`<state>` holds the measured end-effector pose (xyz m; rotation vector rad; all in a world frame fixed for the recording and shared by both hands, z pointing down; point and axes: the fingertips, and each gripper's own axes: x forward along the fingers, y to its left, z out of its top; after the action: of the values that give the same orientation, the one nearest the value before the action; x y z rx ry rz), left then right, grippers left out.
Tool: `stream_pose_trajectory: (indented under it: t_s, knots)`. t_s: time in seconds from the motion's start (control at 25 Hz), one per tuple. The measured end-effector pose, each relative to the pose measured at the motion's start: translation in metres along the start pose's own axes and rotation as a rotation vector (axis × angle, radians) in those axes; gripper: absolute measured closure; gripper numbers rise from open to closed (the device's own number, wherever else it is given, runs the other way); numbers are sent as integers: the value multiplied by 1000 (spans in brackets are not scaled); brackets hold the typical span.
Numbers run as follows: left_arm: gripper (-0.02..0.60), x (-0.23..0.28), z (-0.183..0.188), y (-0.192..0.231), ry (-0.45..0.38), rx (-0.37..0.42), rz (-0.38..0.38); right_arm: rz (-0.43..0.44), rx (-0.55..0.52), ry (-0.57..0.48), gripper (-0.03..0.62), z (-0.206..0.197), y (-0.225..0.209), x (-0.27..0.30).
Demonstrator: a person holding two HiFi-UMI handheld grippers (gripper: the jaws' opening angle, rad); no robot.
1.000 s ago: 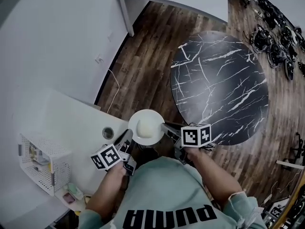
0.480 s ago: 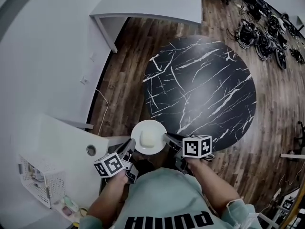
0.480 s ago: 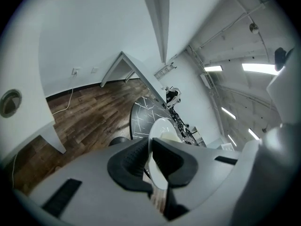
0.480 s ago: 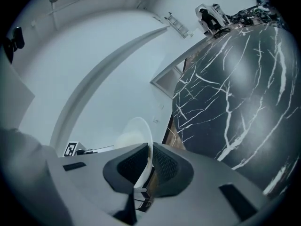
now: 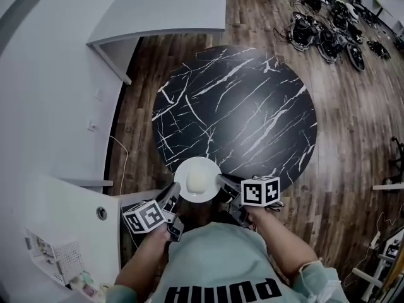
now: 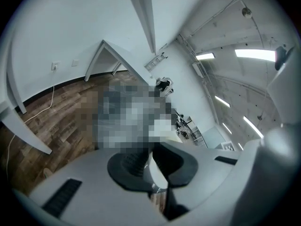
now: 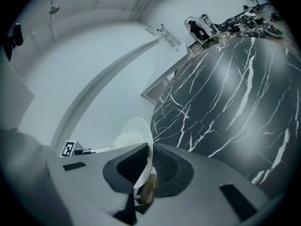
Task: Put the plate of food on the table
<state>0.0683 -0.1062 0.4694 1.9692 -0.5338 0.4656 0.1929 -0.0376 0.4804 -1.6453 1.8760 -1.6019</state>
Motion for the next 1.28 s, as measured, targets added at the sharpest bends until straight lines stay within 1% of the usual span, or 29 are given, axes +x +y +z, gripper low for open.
stream_pose_trajectory:
  t_s: [0.24,0.44,0.6,0.72,0.96,1.12,1.28]
  knots:
    - [551,39,-13,-36,45,52,-20,-30,29,-49,563,16,-35,-39]
    - [551,71,-17,-55,91,92,-49,-58,63,-108,562,32,-57,-60]
    - [551,103,-15,-65,144,125,-85,-93,100,-154,562,45,-80,-70]
    - [553,127,-16,-75,194,143,-115,-135,144,-188,560,52,-101,-76]
    - [552,175,-25,-80,315,177,-142,-218,221,-241,559,56,-137,-89]
    - [551,209,-26,-78,361,210,-144,-263,257,-256,559,61,-164,-87]
    - [549,239,-30,-71,406,227,-134,-304,296,-263,559,63,-189,-83]
